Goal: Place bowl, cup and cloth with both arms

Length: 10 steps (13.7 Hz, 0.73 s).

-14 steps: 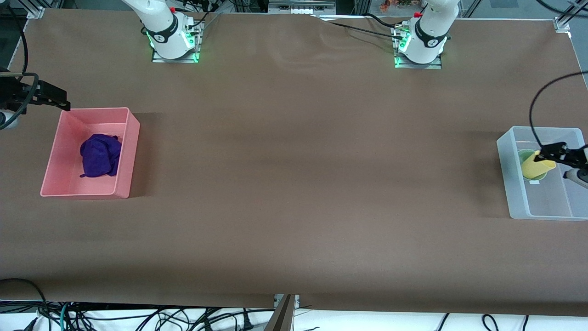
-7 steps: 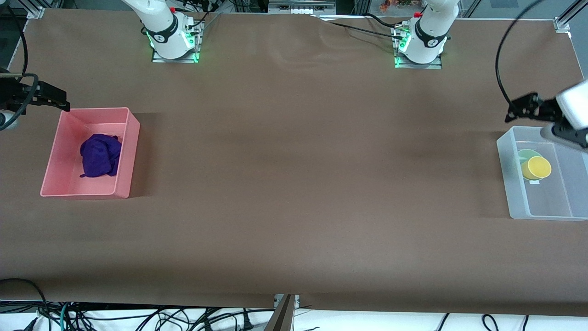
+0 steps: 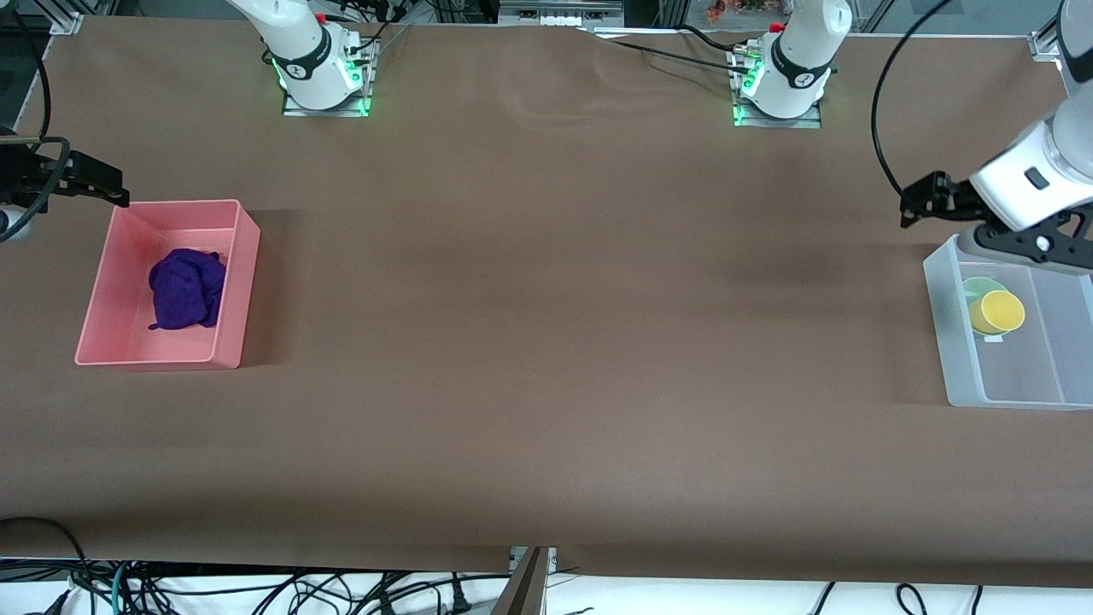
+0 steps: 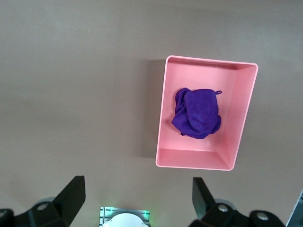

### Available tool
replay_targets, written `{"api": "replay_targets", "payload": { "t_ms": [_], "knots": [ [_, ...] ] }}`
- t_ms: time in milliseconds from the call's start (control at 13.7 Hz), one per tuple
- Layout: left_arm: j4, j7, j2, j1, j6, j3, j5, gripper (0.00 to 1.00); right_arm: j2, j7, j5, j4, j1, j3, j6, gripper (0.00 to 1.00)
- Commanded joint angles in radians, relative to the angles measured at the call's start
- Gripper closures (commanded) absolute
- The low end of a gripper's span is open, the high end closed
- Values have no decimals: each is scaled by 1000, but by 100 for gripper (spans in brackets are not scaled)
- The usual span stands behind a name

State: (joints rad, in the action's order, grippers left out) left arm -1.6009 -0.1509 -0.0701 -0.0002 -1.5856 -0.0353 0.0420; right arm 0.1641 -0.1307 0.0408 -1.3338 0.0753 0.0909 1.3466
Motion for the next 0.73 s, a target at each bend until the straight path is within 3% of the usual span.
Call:
{"api": "replay_targets", "payload": {
  "t_ms": [0, 657],
  "knots": [
    [-178, 33, 139, -58, -108, 66, -21, 0, 5, -17, 10, 18, -12, -10, -6, 0],
    [-160, 68, 127, -24, -91, 35, -7, 0, 5, -17, 8, 19, -14, -8, -6, 0]
  ]
}}
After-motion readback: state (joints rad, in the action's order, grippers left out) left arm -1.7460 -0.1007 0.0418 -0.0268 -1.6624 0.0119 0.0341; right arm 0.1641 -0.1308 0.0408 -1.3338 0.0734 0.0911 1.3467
